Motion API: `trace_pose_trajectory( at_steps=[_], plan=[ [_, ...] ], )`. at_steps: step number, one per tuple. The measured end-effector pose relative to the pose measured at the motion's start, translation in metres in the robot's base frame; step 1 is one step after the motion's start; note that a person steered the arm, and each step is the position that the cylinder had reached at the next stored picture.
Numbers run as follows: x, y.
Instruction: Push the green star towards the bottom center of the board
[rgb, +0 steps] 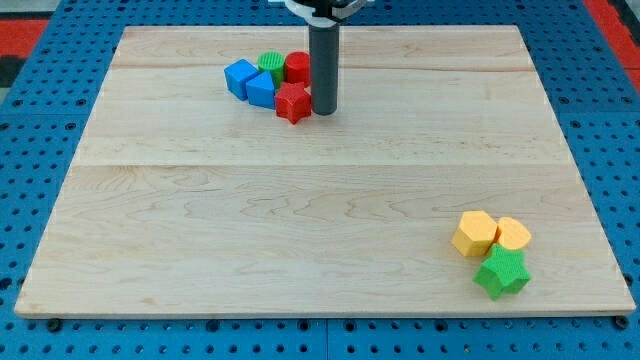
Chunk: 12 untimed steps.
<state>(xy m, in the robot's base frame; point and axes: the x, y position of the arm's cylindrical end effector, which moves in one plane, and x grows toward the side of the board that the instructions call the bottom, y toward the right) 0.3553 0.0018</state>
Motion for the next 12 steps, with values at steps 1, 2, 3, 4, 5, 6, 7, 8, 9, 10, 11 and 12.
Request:
trace_pose_trajectory(
  at_steps=[1,2,3,4,5,6,7,8,9,10,11,12],
  plan=[
    [0.006,0.022],
    [0.026,0.091],
    [0.064,0.171],
    [0.114,0.241],
    [0.184,0.272],
    [0.228,0.271],
    [0.235,0.236],
    [0.235,0.189],
    [0.235,0.145],
    [0.224,0.106],
    [0.200,0.079],
    [0.182,0.060]
  ],
)
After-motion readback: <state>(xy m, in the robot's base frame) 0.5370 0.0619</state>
